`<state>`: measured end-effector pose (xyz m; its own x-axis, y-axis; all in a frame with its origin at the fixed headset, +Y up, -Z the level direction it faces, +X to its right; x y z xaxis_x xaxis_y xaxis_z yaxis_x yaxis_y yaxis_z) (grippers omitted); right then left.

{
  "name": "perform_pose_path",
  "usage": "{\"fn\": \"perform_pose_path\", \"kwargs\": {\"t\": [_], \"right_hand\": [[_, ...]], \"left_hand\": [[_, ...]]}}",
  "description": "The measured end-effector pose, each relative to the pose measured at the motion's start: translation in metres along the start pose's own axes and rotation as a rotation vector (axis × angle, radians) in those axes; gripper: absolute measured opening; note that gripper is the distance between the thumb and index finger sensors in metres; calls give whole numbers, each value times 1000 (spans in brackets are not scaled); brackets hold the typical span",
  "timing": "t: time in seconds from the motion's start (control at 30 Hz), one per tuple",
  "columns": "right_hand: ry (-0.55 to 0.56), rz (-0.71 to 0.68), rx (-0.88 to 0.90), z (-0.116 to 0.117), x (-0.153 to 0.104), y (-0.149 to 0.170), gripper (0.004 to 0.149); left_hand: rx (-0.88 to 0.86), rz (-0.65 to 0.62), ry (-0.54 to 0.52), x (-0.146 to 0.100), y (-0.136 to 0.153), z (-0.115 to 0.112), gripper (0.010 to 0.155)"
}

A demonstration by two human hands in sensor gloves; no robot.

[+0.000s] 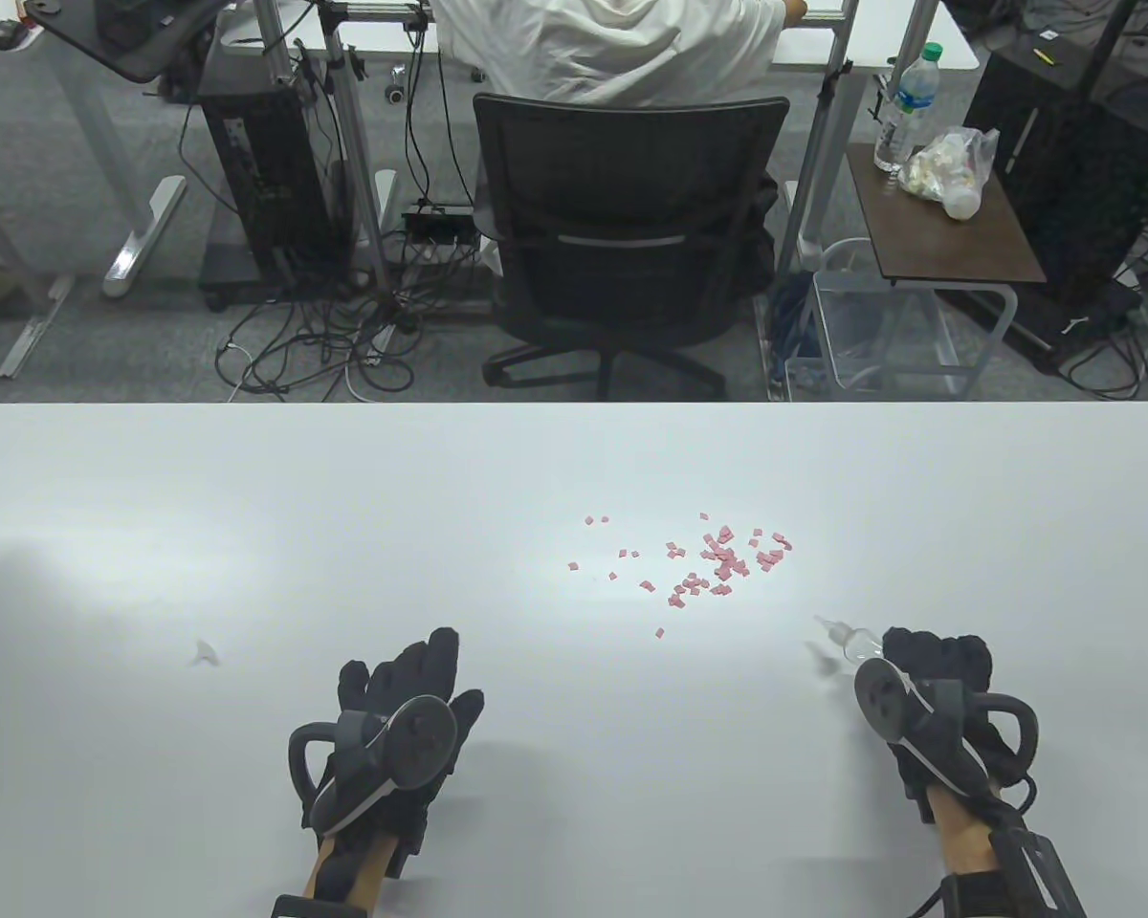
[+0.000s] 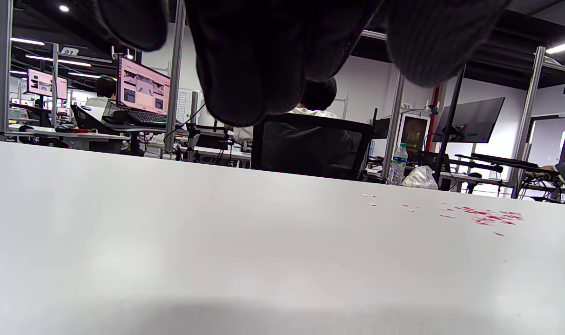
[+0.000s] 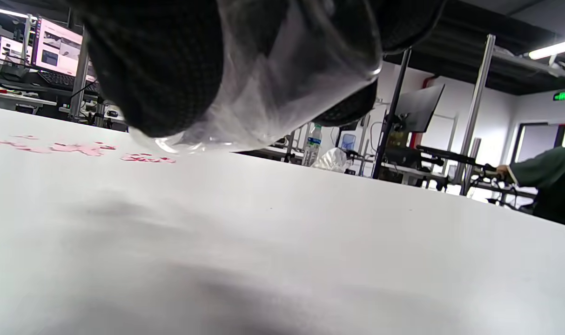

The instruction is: Squeeze empty conical bottle to blow paper scraps with air puff

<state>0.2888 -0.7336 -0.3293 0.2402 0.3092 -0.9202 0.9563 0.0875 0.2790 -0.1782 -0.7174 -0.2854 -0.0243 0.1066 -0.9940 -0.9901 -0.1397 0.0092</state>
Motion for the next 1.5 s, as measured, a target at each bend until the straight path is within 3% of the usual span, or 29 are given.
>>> {"fn": "perform_pose_path", "kwargs": {"t": [0.07, 0.13, 0.3, 0.43, 0.87, 1.0, 1.23, 1.5], "right_hand": [[28, -6, 20, -1, -3, 0, 65], [-22, -39, 37, 1, -4, -1, 70], [-6, -32, -16, 1, -2, -3, 60], [-79, -59, 18, 5, -5, -5, 70], [-102, -54, 177, -4, -2, 2, 72], [-97, -76, 190, -9, -3, -1, 71], [-95, -133, 148, -10, -5, -12, 72], [-84, -184, 173, -16, -6, -19, 75]], "left_hand": [[3, -3, 2, 0, 0, 0, 73], [4, -1, 6, 0, 0, 0, 73], [6, -3, 10, 0, -1, -1, 73], [12, -1, 12, 0, -2, 0, 73], [17, 102, -3, 7, 12, 13, 73], [69, 178, -21, 18, 39, 27, 71], [173, 404, 29, 42, 126, 44, 70], [359, 591, 132, 72, 196, 19, 63]]}}
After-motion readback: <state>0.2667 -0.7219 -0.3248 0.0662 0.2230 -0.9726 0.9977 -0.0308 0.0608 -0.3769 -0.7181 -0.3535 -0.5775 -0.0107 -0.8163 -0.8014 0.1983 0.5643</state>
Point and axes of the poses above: the tracker on the back of each hand, its own y axis roughly to the little-finger side, its own x axis roughly from the wrist to the fingertips, z = x × y, the point moved 1 cm from there along x, roughly from the wrist to the fingertips, and after that the axes turned 9 degrees about z, right-handed, at the moved point
